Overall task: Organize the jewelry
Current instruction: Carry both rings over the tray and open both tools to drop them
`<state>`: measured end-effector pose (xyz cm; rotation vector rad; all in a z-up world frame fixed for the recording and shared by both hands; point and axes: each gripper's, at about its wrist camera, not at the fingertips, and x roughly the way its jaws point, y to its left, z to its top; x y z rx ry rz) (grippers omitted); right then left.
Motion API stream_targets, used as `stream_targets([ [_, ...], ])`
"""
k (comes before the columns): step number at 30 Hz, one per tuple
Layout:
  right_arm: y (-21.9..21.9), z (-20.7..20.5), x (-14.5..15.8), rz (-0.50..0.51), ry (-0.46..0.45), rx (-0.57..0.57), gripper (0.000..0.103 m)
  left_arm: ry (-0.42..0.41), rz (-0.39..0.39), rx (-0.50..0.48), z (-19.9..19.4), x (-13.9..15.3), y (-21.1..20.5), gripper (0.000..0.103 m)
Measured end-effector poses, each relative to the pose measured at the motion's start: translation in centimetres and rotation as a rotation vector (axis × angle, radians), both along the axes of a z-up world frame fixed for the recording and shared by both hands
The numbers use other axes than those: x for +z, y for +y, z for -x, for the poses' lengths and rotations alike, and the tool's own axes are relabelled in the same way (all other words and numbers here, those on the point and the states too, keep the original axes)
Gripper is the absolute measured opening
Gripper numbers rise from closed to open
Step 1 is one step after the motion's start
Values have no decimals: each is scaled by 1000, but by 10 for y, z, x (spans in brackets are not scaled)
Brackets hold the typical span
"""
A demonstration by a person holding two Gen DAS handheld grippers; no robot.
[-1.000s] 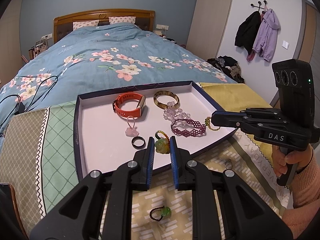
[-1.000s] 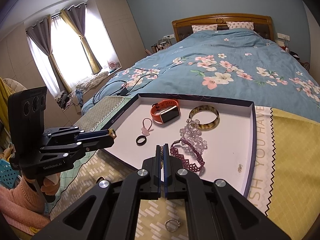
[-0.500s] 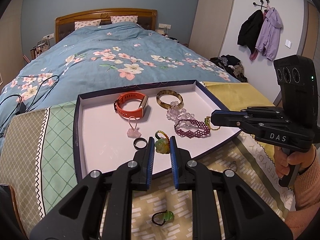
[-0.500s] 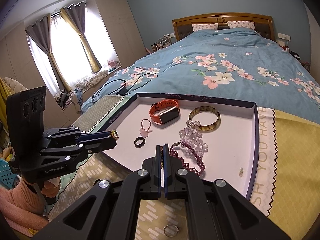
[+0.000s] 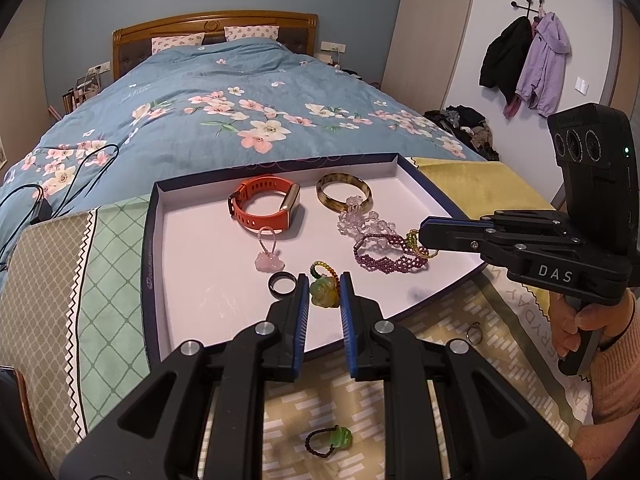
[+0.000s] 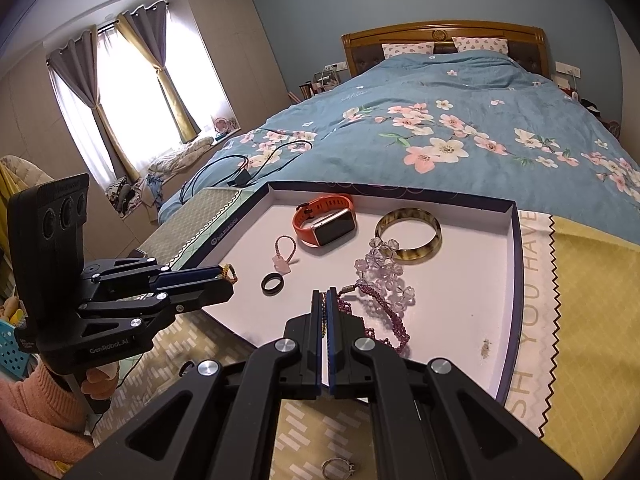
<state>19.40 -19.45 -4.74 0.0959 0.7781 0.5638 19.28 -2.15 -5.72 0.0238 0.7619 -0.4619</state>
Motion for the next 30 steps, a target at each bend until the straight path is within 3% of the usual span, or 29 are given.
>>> stream_targets([
  [30, 1, -15, -13, 20, 55, -11, 1, 41, -26, 20, -17, -15, -6, 16],
])
